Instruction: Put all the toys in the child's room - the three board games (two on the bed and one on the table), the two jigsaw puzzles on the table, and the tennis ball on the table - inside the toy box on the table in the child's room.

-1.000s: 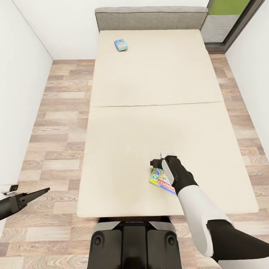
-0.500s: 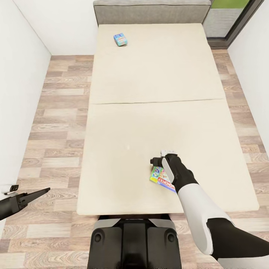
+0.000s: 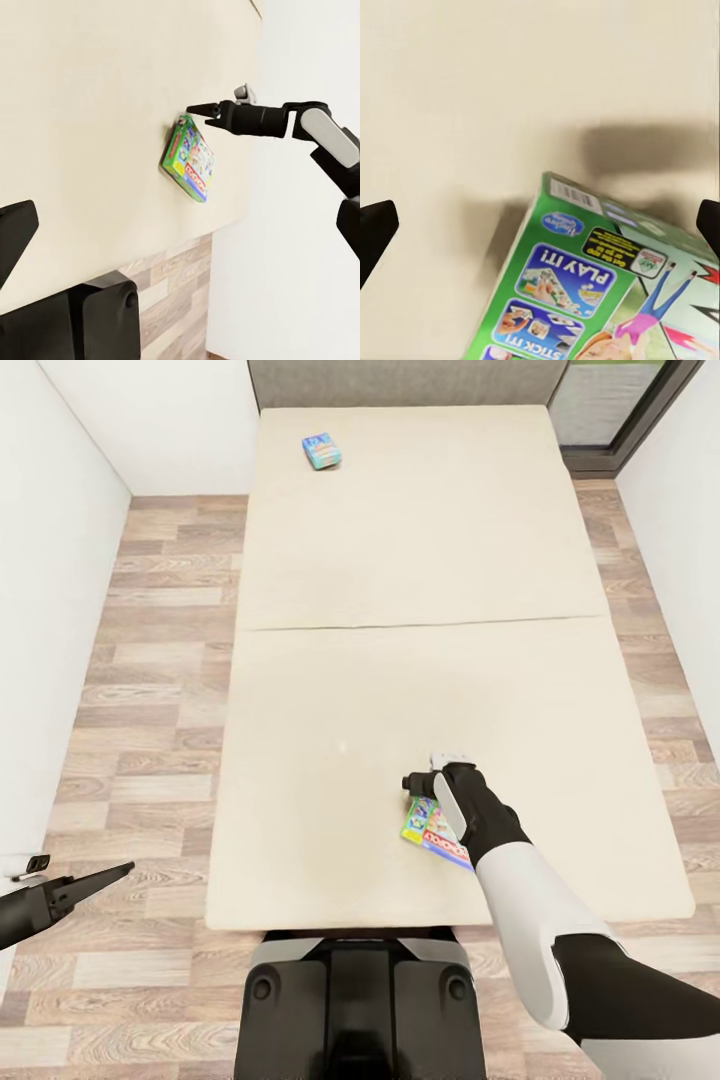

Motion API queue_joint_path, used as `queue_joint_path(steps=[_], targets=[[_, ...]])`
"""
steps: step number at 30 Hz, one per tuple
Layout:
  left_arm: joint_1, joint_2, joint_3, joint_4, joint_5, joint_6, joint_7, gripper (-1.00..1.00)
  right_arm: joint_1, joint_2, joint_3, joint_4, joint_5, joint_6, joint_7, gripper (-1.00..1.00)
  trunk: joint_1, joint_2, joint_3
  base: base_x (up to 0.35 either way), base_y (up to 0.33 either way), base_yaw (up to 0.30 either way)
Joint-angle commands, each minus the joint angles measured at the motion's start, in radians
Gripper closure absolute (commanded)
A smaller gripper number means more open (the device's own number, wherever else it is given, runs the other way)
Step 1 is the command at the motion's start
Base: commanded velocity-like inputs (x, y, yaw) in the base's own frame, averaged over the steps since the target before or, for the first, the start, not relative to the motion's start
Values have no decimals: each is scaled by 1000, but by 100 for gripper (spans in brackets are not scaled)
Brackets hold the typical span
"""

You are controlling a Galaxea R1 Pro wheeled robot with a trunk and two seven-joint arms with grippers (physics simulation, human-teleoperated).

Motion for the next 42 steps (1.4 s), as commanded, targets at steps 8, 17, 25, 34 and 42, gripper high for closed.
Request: queue_joint_path(steps=[8, 17, 25, 34, 42], targets=[[0, 0, 0, 0, -1, 10, -5, -100, -20, 1, -2, 2, 1, 5, -5, -100, 1, -2, -14, 0, 0, 0], [0, 0, 0, 0, -1, 9, -5, -100, -22, -11, -2, 2, 26, 4, -3, -100, 1, -2, -29, 0, 0, 0], [0, 0, 0, 0, -1, 9, -5, -100, -17, -19, -1, 0, 30, -2, -2, -100, 1, -2, -41, 0, 0, 0], [0, 0, 0, 0, -1, 9, -5, -100, -14, -19, 1, 0, 30, -5, -2, -100, 1, -2, -56, 0, 0, 0], [0, 0, 0, 0, -1, 9, -5, -100, -14, -17, 1, 3, 31, -2, -2, -100, 1, -2, -69, 0, 0, 0]])
